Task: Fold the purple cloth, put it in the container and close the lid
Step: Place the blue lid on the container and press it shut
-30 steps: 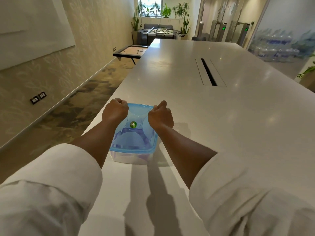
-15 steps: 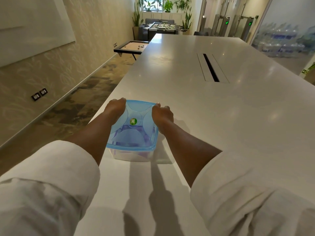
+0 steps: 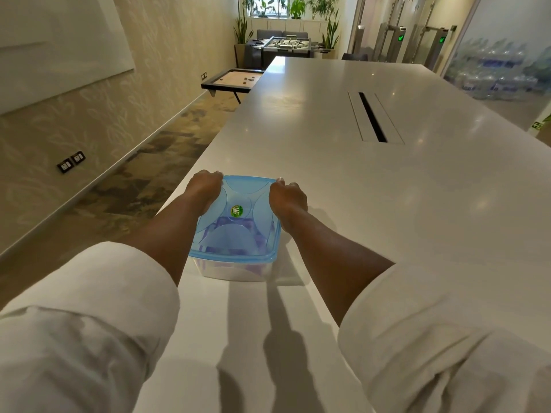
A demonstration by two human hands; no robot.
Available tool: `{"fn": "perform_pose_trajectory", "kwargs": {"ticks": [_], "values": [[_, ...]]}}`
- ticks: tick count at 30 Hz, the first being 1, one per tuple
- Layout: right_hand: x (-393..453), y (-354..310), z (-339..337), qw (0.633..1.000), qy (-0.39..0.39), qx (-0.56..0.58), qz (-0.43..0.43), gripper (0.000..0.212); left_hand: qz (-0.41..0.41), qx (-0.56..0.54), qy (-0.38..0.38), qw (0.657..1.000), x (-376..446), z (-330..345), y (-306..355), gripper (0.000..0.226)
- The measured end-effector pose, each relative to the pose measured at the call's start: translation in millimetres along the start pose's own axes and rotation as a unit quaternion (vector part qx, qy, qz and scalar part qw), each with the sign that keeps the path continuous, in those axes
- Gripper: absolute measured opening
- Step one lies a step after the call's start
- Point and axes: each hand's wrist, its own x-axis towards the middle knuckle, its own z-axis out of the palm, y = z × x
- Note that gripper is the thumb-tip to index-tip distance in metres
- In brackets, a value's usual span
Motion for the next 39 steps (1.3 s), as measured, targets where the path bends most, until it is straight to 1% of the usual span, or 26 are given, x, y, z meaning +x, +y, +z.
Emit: {"fn": "perform_pose_trajectory", "kwargs": {"ticks": [2, 4, 8, 11, 17, 22, 24, 30, 34, 37, 39], "values": [[0, 0, 0, 1.000, 0.001, 0.005, -0.001, 0.057, 0.009, 0.020, 0.009, 1.000, -3, 1, 1, 0.041], [-1, 0, 0, 1.000, 0.003, 0.006, -0.001, 0.056, 0.005, 0.025, 0.026, 0.999, -8, 0, 2, 0.045], [-2, 0, 1, 1.000, 0.009, 0.003, 0.000, 0.056, 0.003, 0.046, 0.040, 0.998, -11, -1, 3, 0.047], [-3, 0, 1, 1.000, 0.016, 0.000, 0.003, 0.055, 0.024, 0.042, 0.075, 0.996, -14, 0, 2, 0.052], [-6, 3, 0, 1.000, 0.027, -0.003, 0.014, 0.055, 0.038, 0.107, 0.102, 0.988, -21, 1, 4, 0.056], [-10, 2, -2, 0.999, 0.028, -0.005, 0.030, 0.057, 0.084, 0.143, 0.135, 0.977, -32, 3, 7, 0.050], [-11, 2, -2, 0.999, 0.025, -0.005, 0.034, 0.058, 0.104, 0.159, 0.134, 0.973, -36, 3, 8, 0.047], [-12, 3, -4, 0.999, 0.027, -0.007, 0.045, 0.058, 0.166, 0.214, 0.135, 0.953, -44, 5, 15, 0.052], [-18, 1, -6, 0.998, 0.031, -0.015, 0.053, 0.060, 0.191, 0.236, 0.140, 0.943, -50, 5, 17, 0.055], [-19, 0, -8, 0.998, 0.006, 0.012, 0.068, 0.063, 0.212, 0.271, 0.139, 0.929, -51, 7, 20, 0.052], [-18, 0, -11, 0.996, -0.014, 0.031, 0.086, 0.070, 0.230, 0.293, 0.135, 0.918, -55, 6, 25, 0.048]]}}
